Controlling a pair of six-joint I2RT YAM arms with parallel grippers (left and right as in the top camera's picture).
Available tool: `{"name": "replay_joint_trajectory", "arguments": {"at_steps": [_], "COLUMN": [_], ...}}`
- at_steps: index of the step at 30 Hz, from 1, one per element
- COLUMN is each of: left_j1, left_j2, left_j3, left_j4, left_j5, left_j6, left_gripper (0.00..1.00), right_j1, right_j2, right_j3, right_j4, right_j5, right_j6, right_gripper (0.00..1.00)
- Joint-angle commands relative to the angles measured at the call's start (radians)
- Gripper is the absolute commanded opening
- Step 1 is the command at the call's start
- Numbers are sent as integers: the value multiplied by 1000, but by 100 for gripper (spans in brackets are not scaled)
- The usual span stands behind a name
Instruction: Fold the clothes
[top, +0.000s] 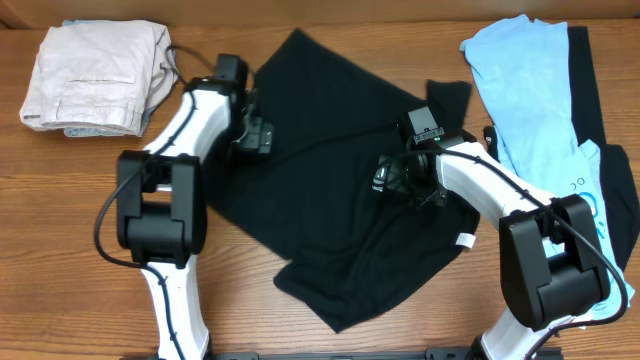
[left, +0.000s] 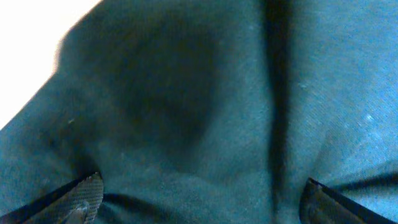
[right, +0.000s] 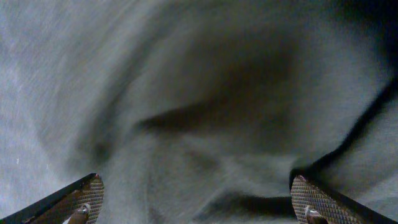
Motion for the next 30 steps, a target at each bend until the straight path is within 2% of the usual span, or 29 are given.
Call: {"name": "replay_joint_trajectory", "arguments": {"at_steps": [1, 4, 5, 10, 19, 25, 28, 30], "left_j1": [104, 157, 199, 230, 221, 220, 217, 213], "left_j2": [102, 105, 105, 103, 70, -159, -254, -308], "left_j3": [-74, -140, -211, -336, -352, -307, -251, -191], "left_j4": [-166, -220, -228, -230, -273, -273, -273, -257], "left_j5": [-90, -90, -90, -90, -79, -14, 4, 7], "left_j6": [-201, -212, -212, -217, -219, -162, -118, -91], "left_gripper": [100, 100, 100, 100, 100, 100, 100, 100], "right_j1": [-14, -38, -66, -122, -165, -148, -127, -109], "right_j2": [-11, -11, -11, -11, -31, -72, -72, -72], "right_j3": [-10, -10, -10, -10, 25, 319, 427, 463], "right_j4": [-2, -15, -29, -104, -227, -380, -364, -295], "right_j5": [12, 12, 11, 11, -44, -55, -46, -27], "right_j6": [8, 8, 4, -53, -185, -303, -348, -374], "right_gripper": [100, 100, 100, 100, 100, 100, 100, 100]}}
